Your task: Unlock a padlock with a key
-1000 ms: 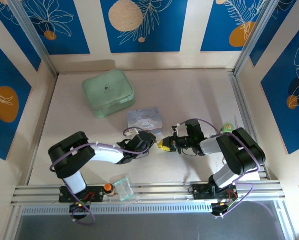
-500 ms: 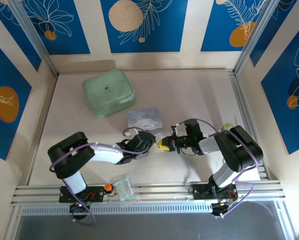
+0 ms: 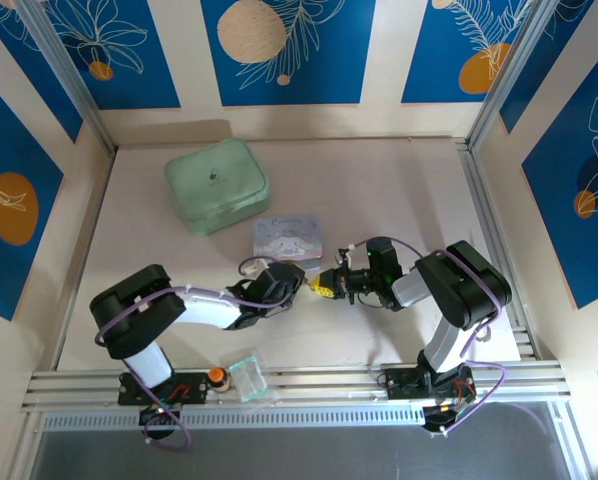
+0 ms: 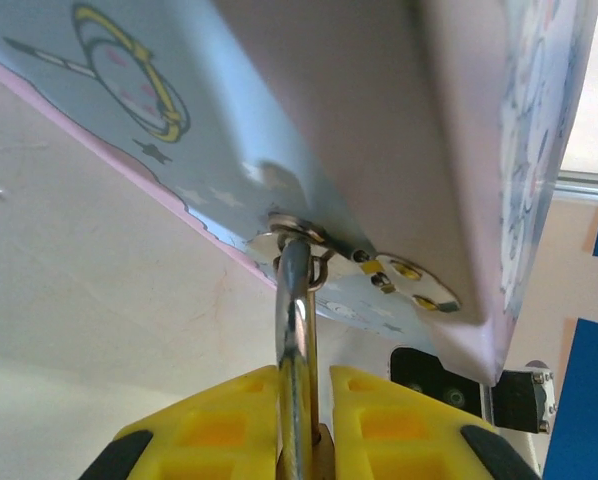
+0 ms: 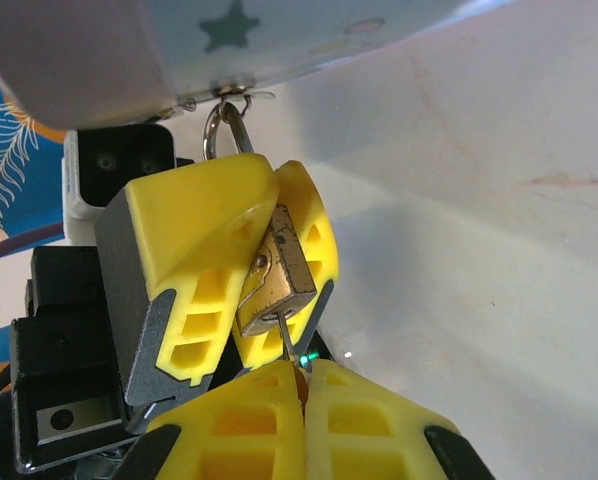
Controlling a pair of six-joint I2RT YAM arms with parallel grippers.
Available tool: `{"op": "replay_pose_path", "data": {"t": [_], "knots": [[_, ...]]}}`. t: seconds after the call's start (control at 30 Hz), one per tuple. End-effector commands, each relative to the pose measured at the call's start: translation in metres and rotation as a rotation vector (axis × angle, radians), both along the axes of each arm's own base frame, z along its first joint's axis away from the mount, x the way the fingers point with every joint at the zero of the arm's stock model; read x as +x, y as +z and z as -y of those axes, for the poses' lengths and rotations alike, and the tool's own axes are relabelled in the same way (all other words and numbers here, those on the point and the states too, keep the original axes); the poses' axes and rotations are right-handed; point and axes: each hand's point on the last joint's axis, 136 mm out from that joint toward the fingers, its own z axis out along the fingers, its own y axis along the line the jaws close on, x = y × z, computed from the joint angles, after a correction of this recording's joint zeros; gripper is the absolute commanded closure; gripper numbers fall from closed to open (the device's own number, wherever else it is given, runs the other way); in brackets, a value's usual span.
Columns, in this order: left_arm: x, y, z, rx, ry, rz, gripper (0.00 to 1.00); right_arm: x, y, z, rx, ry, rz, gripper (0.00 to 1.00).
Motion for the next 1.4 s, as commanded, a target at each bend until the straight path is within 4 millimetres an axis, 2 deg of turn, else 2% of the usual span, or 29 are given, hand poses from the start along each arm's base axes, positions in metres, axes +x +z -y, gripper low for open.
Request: {"op": "replay_pose_path", "data": {"t": [0.0, 0.23, 0.43, 0.6, 0.87, 1.13, 1.37], "knots": [[-0.013, 0.007, 0.015, -0.074, -0.060, -0.030, 1.00, 0.016, 0.011, -0.004, -0.002, -0.063, 0.103, 1.00], [-0.010, 0.011, 0.020, -0.112, -0.049, -0.038, 1.00, 0.012, -0.003, 0.001, -0.056, -0.073, 0.067, 1.00], [-0.005, 0.026, 0.028, -0.143, -0.051, -0.011, 1.00, 0.019, -0.008, 0.017, -0.056, -0.074, 0.044, 1.00], [-0.007, 0.025, 0.040, -0.204, -0.084, -0.019, 1.00, 0.023, -0.005, 0.014, -0.096, -0.062, 0.076, 1.00], [-0.009, 0.029, 0.041, -0.188, -0.102, -0.020, 1.00, 0.028, 0.000, 0.007, -0.111, -0.056, 0.123, 1.00], [-0.007, 0.029, 0.041, -0.193, -0.093, -0.009, 1.00, 0.028, 0.011, -0.011, 0.001, -0.060, 0.067, 1.00], [-0.006, 0.034, 0.043, -0.225, -0.100, 0.012, 1.00, 0.028, 0.010, -0.005, 0.048, -0.077, -0.027, 1.00]]}}
